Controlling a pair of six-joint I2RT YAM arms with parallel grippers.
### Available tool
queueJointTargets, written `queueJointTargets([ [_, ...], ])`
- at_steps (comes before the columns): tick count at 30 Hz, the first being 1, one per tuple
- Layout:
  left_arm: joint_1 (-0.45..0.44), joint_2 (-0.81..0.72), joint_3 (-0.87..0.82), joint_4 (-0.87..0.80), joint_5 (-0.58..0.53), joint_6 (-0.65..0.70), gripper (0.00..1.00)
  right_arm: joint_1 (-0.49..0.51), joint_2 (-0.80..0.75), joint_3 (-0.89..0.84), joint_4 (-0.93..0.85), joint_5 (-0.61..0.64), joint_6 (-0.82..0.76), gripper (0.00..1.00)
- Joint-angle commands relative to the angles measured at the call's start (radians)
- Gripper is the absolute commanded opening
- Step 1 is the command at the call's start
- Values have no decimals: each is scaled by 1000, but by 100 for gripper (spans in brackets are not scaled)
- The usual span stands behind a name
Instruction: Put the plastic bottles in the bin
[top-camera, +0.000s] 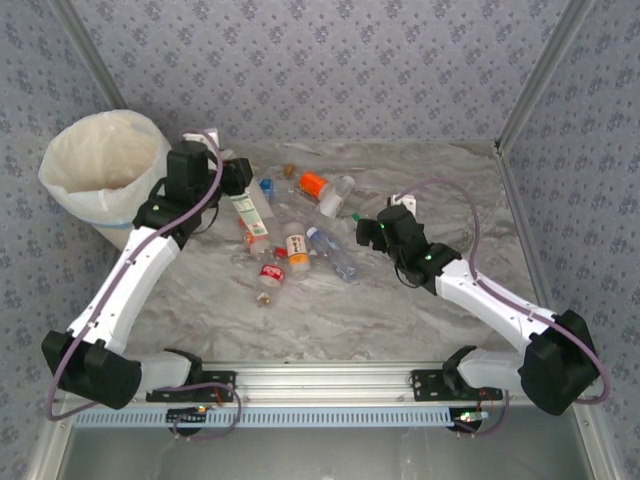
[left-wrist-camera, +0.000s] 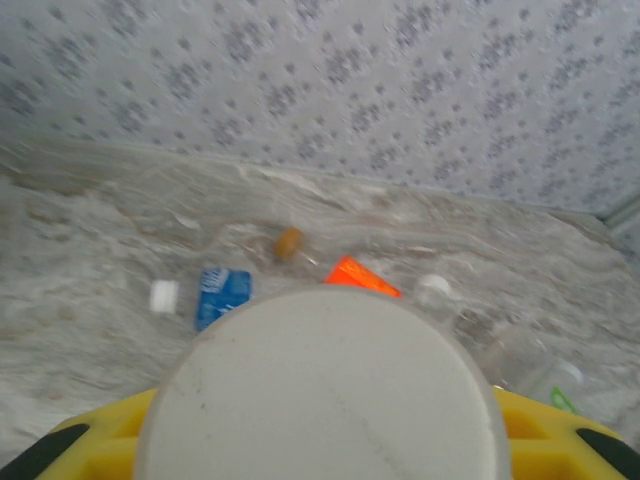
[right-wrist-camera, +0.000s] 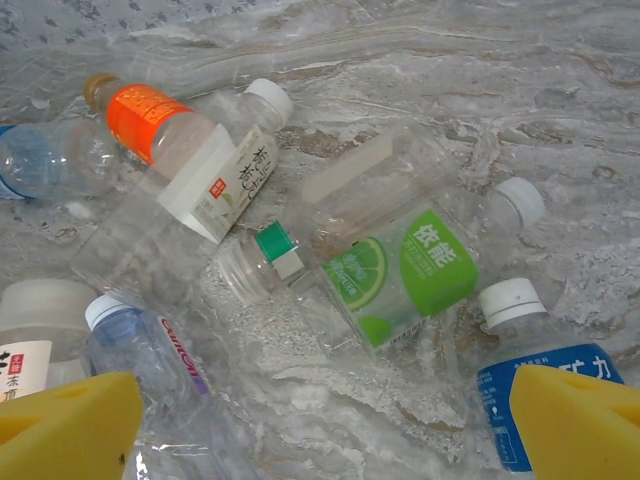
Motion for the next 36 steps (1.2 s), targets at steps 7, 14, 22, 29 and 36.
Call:
queueJointTargets([
  [7,51,-35,214,-1,-219,223,24,-12,-21,0,-18,42,43,98],
  [14,141,-16,324,69,-323,326,24,-13,-26,1,-21,31,25,100],
  [22,296,37,381,146,-381,368,24,-15,-39,1,-8,51,15,100],
  [29,413,103,376,154,-396,361,25,-16,-39,-5,-7,52,20,100],
  [36,529,168,338,30,-199,183,31,-16,-41,-3,-11,49,22,100],
])
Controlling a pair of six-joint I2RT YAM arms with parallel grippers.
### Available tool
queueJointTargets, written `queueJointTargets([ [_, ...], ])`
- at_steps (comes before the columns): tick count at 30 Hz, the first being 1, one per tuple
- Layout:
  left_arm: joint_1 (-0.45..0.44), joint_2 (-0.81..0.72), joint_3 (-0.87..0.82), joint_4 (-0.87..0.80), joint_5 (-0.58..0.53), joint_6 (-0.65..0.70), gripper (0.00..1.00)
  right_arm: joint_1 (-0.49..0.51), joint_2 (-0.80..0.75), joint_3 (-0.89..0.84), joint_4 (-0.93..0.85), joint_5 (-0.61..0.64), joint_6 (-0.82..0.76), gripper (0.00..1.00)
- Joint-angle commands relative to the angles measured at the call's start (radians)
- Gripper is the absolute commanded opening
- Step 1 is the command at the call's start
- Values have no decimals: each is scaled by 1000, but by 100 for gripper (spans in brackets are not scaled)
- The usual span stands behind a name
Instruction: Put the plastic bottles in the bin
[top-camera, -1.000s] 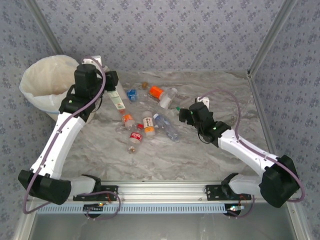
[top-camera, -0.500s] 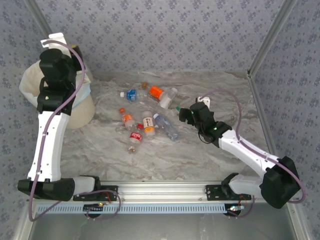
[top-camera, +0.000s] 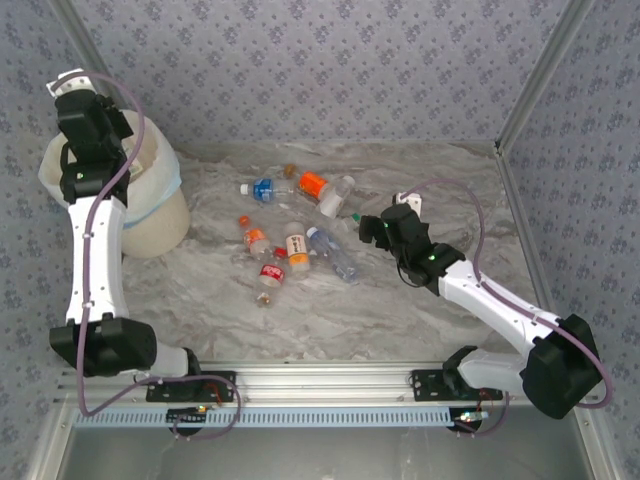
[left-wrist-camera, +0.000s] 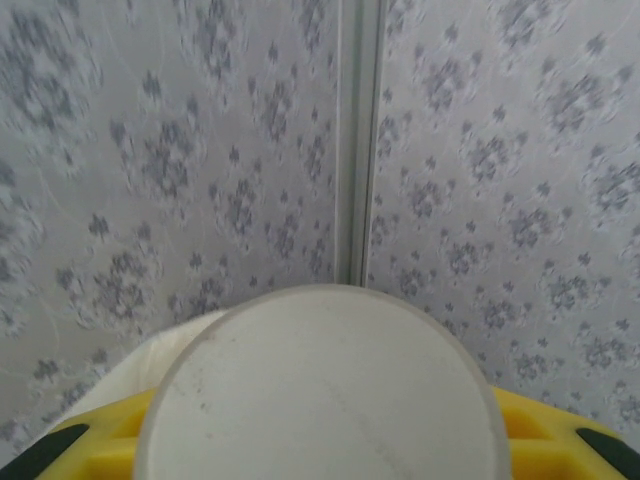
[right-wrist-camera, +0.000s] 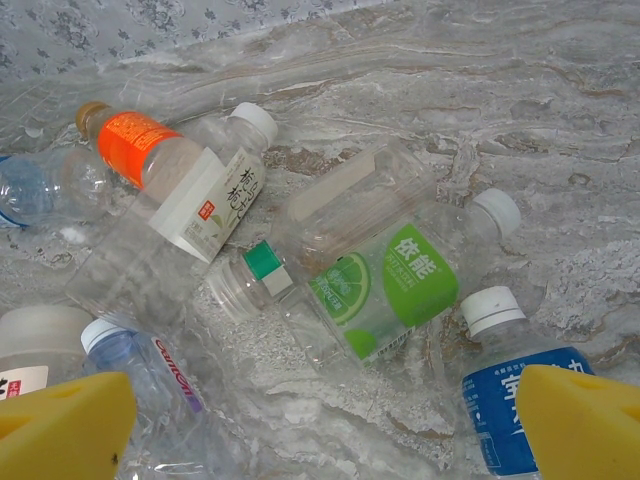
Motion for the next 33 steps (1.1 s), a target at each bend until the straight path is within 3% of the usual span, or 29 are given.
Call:
queueJointTargets([
  [1,63,13,-19,-52,187,-139,32,-5,-20,-2,-15,31,4,100],
  [4,118,20,-37,-66,292,-237,38,-5,-25,-3,-22,28,-2,100],
  [9,167,21,-38,-129,330,-365,79,-6,-34,-17,-16,33,-6,100],
  [13,175,-1,-38,-134,362,-402,91,-5,-33,-22,-7,19,-34,100],
  [18,175,-27,-33,-139,413,-414,98,-7,-21,-21,2,-43,-94,100],
  [21,176,-47,-28,-136,488,-427,99,-5,2,-21,6,-158,-182,99],
  [24,175,-72,-43,-107,606,-454,99,1,42,-16,-9,-278,-254,98],
  [33,172,-179,-211,83,914,-600,100,32,194,15,-84,-421,-340,97],
])
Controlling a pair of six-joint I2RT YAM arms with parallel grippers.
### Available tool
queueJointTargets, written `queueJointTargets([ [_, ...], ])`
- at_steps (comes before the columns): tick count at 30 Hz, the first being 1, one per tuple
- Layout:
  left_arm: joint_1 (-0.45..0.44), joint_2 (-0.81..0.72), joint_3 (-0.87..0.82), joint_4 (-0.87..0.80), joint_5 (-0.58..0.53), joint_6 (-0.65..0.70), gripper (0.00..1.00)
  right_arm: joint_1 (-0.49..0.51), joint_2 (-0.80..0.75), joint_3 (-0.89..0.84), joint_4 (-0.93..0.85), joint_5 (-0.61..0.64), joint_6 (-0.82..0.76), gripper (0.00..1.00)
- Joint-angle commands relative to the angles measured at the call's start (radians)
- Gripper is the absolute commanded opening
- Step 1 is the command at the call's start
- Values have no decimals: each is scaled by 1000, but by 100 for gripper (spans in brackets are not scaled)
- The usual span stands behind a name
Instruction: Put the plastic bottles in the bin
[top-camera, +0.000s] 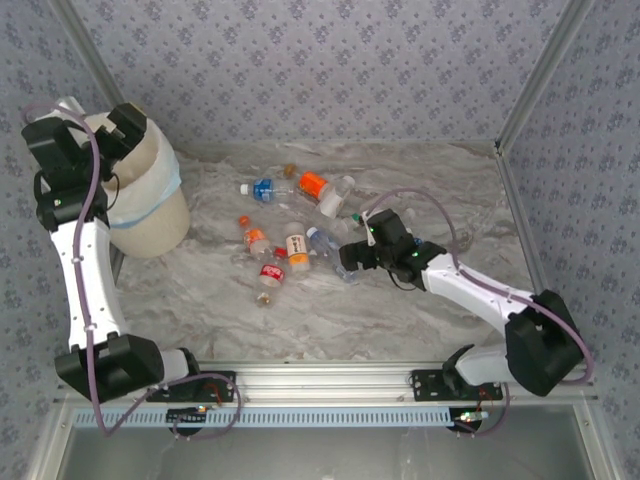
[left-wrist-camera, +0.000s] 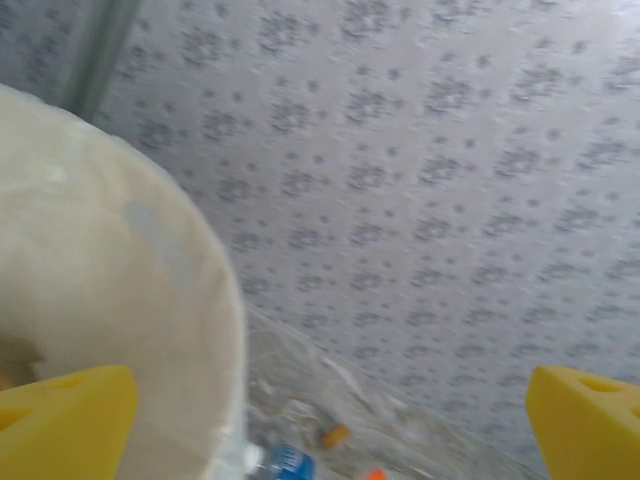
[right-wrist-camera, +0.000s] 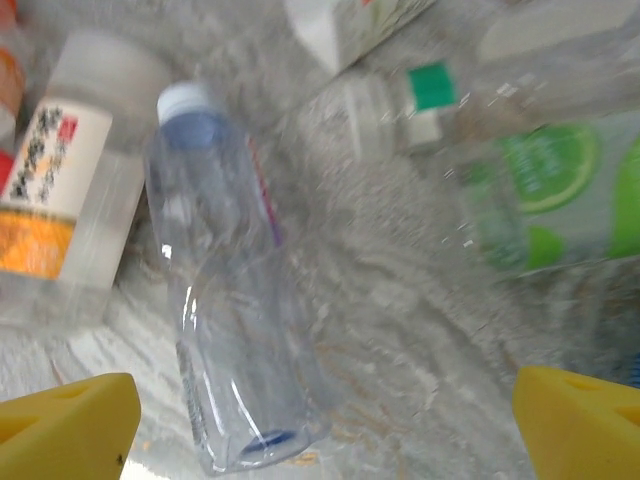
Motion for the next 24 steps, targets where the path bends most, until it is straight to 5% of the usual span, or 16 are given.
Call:
queueJointTargets([
  [1,-5,-47,-68,126,177,-95,99,11,56,37,-72,-80,-64,96],
  [8,-166,-106,-160,115,224,-61,99,29,183,90,-108,-93,-96,91],
  [16,-431,-129,-230,49,74,29,99,56,308,155,-121,-75,-148,90],
  [24,-485,-163,-372,132,-2,-21,99,75,396,191,-102,-16,-160,87],
])
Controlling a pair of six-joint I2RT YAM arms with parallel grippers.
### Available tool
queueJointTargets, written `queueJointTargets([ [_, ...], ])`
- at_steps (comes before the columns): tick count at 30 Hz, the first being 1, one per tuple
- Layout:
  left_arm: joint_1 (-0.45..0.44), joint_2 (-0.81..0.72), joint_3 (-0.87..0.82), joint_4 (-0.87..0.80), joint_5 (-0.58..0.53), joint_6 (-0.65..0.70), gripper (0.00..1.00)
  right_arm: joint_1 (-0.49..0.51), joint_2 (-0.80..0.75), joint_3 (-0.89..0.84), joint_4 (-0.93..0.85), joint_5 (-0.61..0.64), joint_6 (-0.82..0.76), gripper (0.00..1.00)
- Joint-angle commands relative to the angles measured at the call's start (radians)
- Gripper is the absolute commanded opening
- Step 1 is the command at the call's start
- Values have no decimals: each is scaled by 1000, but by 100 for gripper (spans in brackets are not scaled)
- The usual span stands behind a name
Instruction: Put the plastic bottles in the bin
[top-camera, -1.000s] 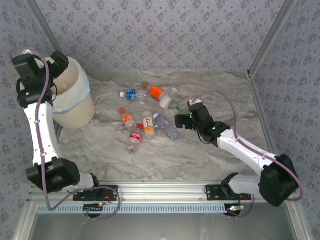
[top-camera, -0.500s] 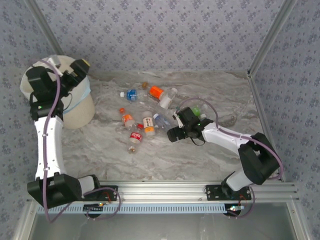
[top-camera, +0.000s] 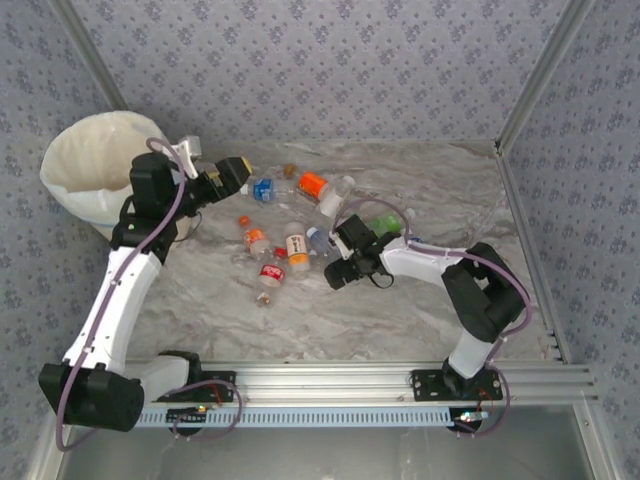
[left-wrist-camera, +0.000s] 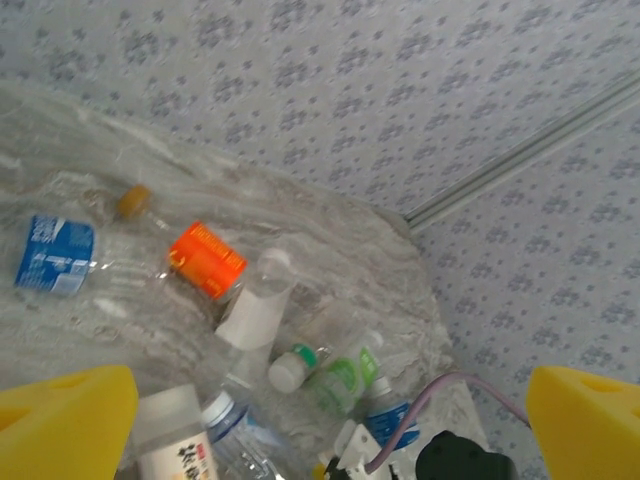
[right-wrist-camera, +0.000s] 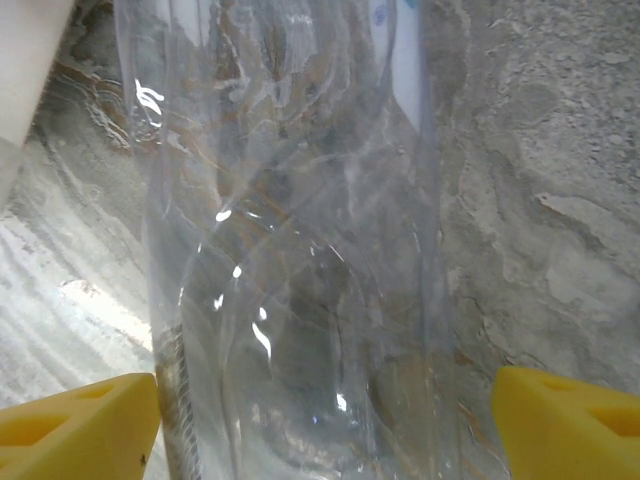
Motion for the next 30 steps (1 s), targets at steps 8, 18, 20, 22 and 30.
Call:
queueJointTargets([
  [8,-33,7,-11,-10,-86,41,99,18,41,7,5,101,-16,74],
  [18,-71,70,-42,1,-126,59,99,41,-144,-115,151,165,-5,52],
  [20,-81,83,-33,-7,-134,65,100,43,-194,-140,179,162,-7,51],
  [22,-86,95,-28,-11,-128,56,99,47,-234,-158,204,157,-8,50],
  [30,-124,150,-18,57,55,62,100,66,-342,-203,318,105,35,49],
])
